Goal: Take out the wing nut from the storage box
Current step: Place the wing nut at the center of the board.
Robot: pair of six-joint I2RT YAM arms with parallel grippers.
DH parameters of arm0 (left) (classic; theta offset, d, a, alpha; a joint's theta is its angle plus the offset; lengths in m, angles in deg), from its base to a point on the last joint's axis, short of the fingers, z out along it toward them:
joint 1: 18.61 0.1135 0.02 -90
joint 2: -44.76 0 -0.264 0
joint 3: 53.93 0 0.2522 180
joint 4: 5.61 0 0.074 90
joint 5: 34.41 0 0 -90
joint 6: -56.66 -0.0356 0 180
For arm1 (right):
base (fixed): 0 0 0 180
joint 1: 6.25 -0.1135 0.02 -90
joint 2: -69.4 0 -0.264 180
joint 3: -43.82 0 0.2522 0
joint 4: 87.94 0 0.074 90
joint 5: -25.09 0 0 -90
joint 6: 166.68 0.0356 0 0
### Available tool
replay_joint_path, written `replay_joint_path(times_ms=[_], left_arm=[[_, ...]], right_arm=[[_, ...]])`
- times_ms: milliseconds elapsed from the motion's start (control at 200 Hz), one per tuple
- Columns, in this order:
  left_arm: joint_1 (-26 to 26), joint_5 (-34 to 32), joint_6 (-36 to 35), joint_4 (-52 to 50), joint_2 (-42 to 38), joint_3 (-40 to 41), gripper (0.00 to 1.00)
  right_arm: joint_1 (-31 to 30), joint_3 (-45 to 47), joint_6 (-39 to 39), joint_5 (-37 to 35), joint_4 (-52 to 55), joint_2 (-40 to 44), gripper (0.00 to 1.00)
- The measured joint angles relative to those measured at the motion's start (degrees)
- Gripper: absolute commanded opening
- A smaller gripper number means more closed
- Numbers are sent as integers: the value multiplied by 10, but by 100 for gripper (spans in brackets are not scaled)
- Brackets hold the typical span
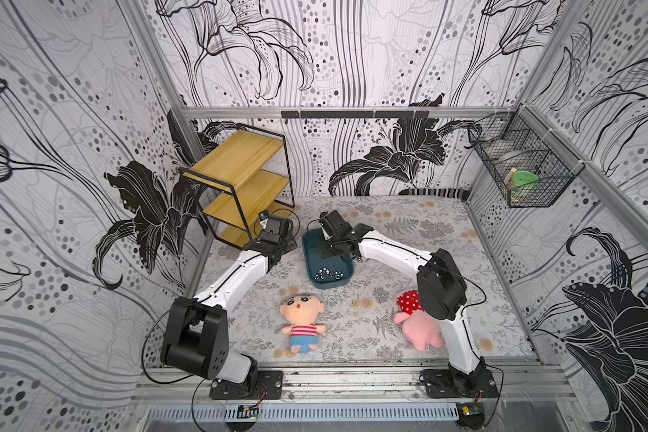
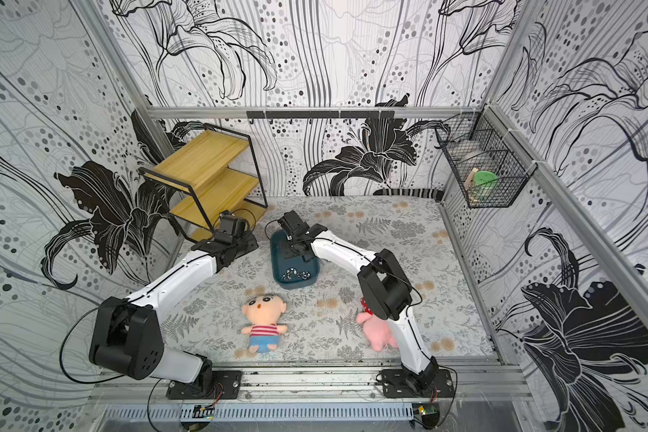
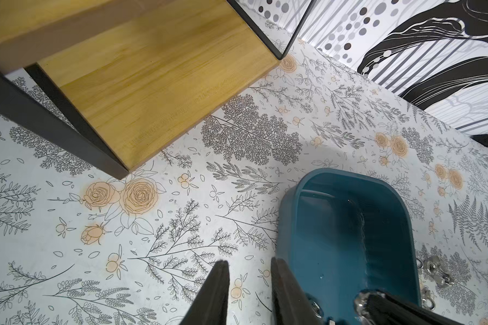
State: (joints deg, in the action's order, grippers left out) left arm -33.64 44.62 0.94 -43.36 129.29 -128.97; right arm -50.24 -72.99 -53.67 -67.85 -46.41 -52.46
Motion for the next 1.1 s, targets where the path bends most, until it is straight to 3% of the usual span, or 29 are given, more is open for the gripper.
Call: replay_joint_path(times_ms=[631,1097], left_arm=[[-1,0,0,0,0,0,32],[-3,0,0,0,0,0,32]], right_arm=[[143,226,-12,-29,-28,151,2],[188,256,-21,-36,-42,144,1]])
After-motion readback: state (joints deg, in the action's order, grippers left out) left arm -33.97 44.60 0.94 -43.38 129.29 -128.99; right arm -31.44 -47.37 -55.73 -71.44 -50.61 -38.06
